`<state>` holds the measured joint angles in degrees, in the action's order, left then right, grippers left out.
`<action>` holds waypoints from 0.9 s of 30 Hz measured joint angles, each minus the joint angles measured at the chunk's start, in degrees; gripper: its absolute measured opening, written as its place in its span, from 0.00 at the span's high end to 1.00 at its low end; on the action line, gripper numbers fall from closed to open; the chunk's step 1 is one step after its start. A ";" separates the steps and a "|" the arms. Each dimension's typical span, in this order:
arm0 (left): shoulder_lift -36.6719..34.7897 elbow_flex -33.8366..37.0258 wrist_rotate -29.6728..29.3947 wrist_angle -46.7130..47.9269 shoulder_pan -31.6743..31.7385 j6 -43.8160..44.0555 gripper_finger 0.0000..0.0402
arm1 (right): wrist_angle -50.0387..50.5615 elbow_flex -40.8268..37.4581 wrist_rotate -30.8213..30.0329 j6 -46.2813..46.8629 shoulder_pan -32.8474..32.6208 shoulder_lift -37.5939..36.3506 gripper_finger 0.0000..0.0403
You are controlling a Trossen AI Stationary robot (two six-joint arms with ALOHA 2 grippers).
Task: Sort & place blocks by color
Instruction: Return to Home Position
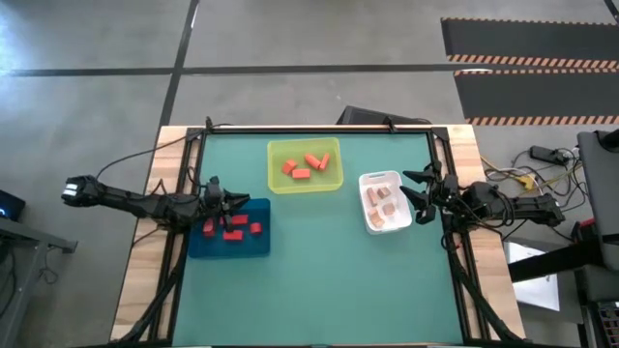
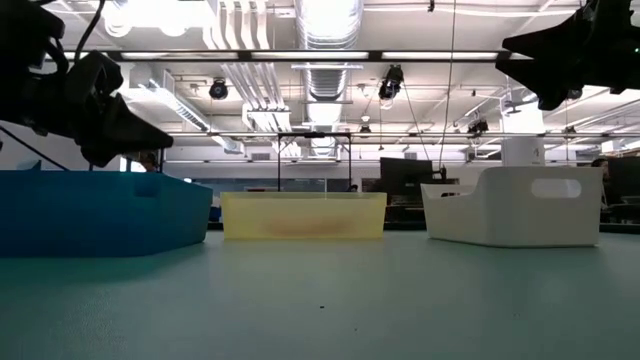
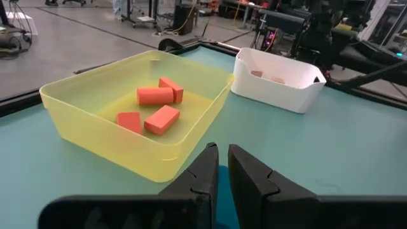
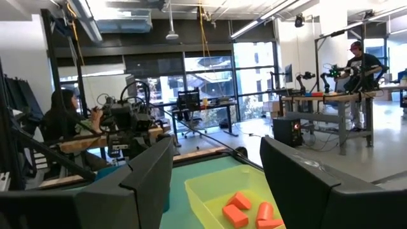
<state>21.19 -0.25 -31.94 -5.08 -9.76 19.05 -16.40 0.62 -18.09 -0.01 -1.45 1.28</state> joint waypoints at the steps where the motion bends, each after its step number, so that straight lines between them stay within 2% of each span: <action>1: 0.17 0.00 -0.02 -0.02 0.00 0.00 0.95 | 0.00 0.00 0.02 0.08 0.00 0.00 0.44; 27: 2.34 0.00 0.00 0.00 -0.04 0.00 0.95 | 0.00 -0.04 0.00 0.44 0.00 0.00 0.44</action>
<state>23.53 -0.25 -31.94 -5.08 -9.80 19.05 -16.40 0.58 -18.09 0.42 -1.45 1.28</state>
